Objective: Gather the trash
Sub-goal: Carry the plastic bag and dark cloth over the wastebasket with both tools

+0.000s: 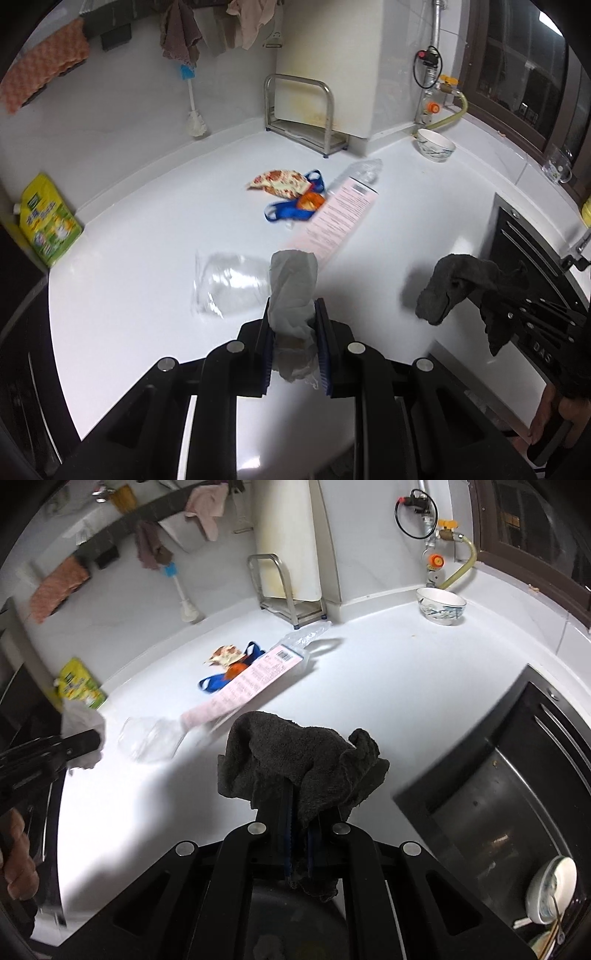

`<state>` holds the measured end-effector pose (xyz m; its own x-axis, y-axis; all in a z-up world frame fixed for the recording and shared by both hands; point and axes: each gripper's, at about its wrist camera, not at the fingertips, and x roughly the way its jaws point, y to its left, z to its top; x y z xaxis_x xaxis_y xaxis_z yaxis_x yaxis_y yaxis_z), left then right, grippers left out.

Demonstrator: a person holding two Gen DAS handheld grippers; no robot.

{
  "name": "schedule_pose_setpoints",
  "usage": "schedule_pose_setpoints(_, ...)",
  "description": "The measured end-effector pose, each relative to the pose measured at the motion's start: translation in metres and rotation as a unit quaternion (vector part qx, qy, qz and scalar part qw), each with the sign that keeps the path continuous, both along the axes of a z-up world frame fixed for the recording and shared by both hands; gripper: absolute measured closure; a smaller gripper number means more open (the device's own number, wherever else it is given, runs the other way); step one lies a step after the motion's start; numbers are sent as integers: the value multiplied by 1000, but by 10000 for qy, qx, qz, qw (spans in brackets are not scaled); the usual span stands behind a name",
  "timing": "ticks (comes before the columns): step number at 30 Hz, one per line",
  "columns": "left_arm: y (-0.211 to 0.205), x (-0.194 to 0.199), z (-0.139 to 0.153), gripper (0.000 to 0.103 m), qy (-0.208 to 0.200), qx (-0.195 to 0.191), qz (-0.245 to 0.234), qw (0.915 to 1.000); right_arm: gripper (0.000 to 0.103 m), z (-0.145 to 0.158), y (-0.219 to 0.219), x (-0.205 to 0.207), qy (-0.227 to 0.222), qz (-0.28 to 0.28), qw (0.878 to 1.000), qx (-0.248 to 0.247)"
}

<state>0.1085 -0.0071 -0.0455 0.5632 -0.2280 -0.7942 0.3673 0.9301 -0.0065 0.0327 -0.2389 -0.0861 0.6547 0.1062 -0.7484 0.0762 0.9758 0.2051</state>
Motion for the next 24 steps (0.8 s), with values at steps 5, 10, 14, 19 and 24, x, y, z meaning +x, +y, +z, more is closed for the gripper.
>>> schedule_pose_setpoints(5,-5,-54,-6,83,83,36,139,9999,98,-6,4,-60,128,319,9994,65)
schedule_pose_setpoints(10,-9,-110,-19,83,186,12,387,9991,98,-24,8,-110,276,661,9972,208)
schedule_pose_setpoints(14,-13,-144,-38,83,341,87,518,9980,98,-42,16,-131,451,946,9943,216)
schedule_pose_setpoints(19,-17,-169,-69,83,640,172,519,9965,97,-71,23,-141,856,1086,9898,335)
schedule_pose_setpoints(24,-18,-171,-99,83,873,180,460,9950,97,-99,30,-141,1168,1067,9867,370)
